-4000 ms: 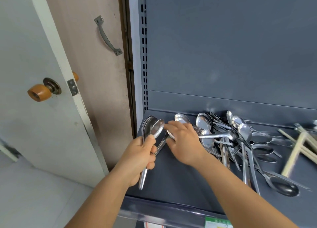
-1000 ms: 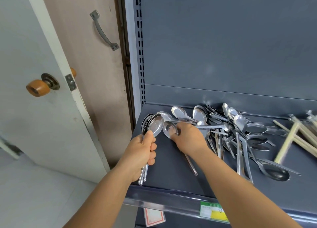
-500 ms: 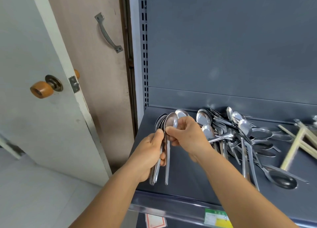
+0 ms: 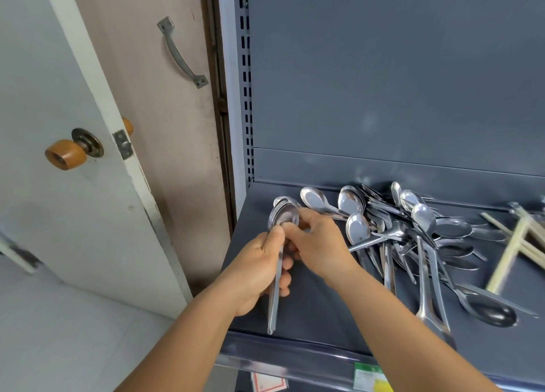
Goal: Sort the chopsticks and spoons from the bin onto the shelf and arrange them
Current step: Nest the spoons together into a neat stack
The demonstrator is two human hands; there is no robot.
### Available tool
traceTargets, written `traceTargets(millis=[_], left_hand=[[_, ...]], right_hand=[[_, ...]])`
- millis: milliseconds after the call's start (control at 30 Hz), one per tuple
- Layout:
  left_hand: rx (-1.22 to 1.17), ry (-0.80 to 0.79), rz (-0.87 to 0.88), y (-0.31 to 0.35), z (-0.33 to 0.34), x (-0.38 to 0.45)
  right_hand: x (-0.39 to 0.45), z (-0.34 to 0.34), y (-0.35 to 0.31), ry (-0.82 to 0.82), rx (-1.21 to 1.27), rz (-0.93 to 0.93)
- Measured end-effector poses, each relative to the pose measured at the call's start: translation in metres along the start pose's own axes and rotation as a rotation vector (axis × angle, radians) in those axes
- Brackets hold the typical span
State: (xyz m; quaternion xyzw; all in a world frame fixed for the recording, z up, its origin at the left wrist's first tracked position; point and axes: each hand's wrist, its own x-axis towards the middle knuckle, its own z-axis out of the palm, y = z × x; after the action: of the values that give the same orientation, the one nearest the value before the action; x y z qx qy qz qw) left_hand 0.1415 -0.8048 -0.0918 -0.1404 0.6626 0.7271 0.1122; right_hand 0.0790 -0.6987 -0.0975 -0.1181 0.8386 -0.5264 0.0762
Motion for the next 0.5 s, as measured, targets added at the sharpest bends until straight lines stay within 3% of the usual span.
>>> traceTargets(millis=[167,333,500], left_hand=[[-0.008,0.074,-0.026,-0.004,-0.005,0.006],[-0.011,0.168,-0.039,-0.001,-0.015,0.015],[-0.053,0.199,-0.032,0.000,-0.022,0.018]], right_hand=[[0.006,-0.006,-0.006,-0.059,-0.220,-0.047],[0.037,-0.017,-0.004,0.028,-0.465,-0.163],[0.064,-0.007,0.010,-0.051,-0.705,-0.214]])
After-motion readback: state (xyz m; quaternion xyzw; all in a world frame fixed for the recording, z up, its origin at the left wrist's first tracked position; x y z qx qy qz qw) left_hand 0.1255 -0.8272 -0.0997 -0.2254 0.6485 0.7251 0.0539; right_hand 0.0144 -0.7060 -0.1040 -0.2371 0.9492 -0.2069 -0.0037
